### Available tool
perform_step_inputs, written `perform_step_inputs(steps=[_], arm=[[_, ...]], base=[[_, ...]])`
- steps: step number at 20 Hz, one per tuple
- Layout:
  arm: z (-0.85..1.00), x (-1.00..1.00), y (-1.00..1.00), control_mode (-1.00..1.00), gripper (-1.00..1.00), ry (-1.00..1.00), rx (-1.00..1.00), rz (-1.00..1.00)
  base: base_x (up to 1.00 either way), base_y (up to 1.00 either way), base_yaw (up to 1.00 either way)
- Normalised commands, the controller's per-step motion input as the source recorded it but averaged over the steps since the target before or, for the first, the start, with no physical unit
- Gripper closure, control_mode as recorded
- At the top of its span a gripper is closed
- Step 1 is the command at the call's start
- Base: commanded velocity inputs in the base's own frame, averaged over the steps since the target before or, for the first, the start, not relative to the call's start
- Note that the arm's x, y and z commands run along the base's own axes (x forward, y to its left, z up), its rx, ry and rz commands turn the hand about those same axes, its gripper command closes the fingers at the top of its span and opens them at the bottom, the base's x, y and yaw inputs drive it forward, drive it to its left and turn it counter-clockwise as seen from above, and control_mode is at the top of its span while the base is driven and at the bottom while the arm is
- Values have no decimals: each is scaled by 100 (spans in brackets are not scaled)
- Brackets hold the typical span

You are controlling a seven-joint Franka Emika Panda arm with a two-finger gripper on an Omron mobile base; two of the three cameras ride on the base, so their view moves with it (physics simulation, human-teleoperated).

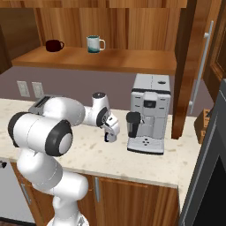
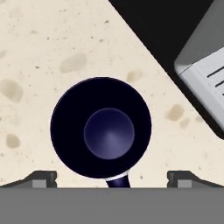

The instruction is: Pick the mug on the counter and place it in the cabinet with the handle facing the right, like the mugs already inside.

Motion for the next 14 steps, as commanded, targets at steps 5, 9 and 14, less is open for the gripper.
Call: perform_step_inputs(steps=[5,9,14], arm=[[-34,0,-1,-100,-100,1,0,0],[-28,8,-7,-100,-100,0,0,0],[-23,25,-19,-100,-100,0,0,0]], base=[[0,0,0],[0,0,0],[0,0,0]])
